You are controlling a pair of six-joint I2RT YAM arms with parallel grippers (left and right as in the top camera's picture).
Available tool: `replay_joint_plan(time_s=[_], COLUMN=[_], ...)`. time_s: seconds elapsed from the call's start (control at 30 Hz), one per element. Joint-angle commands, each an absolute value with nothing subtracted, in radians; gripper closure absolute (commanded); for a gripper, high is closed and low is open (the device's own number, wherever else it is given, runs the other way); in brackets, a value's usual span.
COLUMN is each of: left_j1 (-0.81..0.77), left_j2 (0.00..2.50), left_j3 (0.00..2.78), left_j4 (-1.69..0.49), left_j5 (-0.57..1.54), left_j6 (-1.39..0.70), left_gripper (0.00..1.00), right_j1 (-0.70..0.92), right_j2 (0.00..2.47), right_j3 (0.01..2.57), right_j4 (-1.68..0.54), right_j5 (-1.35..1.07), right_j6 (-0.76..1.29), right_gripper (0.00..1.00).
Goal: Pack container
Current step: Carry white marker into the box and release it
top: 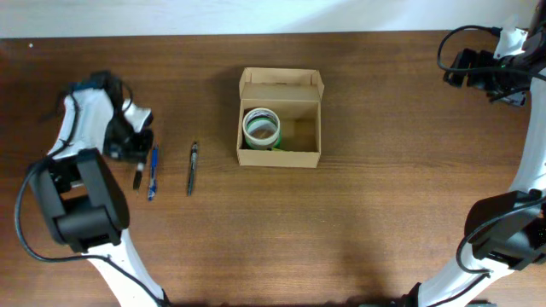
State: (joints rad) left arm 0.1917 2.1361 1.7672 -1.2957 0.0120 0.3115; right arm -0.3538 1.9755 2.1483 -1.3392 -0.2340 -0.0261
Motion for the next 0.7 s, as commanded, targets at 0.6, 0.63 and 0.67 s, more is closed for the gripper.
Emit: replay_joint_plan(time_s=[0.6,0.63,0.67], left_j1=[-0.464,-0.482,-0.500], left_j2=[2.172,2.186,2.204], left_j3=[2.506,2.502,2.500], left_j4=[-1.527,-1.528,-1.530], left_j5=[0.056,0.055,0.056], left_j6=[0.972,0.979,0.983], left_gripper=[0.99,0.98,0.98], right_j1=[-0.354,-0.354,-0.354], right_j2=[1.980,1.980,1.980], right_j3=[2.145,2.145,2.145], right_j4=[-1.340,-1.340,-1.340], right_j5=[-0.228,-0.228,-0.228], right_j6=[-0.021,-0.021,-0.021], right_gripper=[0.01,0.01,0.01])
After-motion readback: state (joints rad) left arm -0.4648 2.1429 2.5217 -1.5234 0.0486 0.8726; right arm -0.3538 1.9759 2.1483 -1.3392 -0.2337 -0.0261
